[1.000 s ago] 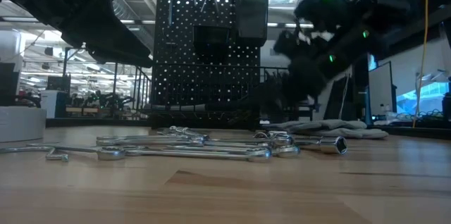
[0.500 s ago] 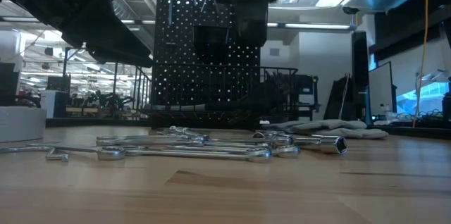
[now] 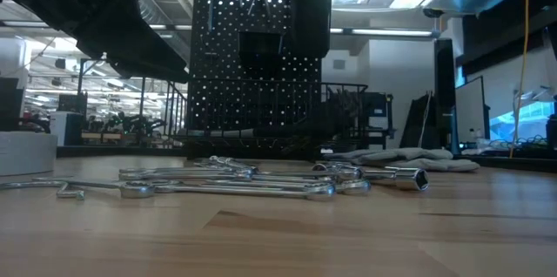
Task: Hang tools onto peg board
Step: Put the socket wrench into the left black bin on the peg board, then put the socket adapter into the left black bin on the peg board
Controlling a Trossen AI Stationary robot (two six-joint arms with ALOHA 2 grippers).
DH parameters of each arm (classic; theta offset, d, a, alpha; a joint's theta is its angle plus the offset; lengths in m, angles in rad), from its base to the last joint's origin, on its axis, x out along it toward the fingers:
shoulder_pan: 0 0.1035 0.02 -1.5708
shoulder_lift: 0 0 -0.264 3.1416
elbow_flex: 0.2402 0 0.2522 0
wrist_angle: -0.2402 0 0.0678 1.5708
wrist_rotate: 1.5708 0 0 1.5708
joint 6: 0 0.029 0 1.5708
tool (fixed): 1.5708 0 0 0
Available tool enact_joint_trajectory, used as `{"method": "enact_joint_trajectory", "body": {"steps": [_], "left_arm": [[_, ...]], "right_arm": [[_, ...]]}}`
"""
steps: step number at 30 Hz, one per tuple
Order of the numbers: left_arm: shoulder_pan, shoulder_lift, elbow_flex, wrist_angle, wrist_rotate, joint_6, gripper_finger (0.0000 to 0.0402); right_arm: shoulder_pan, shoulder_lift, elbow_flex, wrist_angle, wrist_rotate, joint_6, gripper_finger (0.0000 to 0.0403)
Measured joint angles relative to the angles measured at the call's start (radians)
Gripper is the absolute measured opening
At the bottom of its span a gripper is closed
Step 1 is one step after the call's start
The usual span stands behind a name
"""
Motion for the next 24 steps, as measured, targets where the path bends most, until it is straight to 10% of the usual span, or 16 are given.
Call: {"method": "enact_joint_trajectory", "body": {"steps": [12,24], "left_arm": [[0.000,0.000,0.000,-0.003,0.000,0.000,0.0182],[-0.002,0.000,0.000,-0.003,0.000,-0.004,0.0182]], "right_arm": [[-0.095,0.008,0.002,-0.058,-0.007,0.127,0.0079],[-0.069,-0.010,0.002,-0.107,0.077,0.126,0.0184]]}}
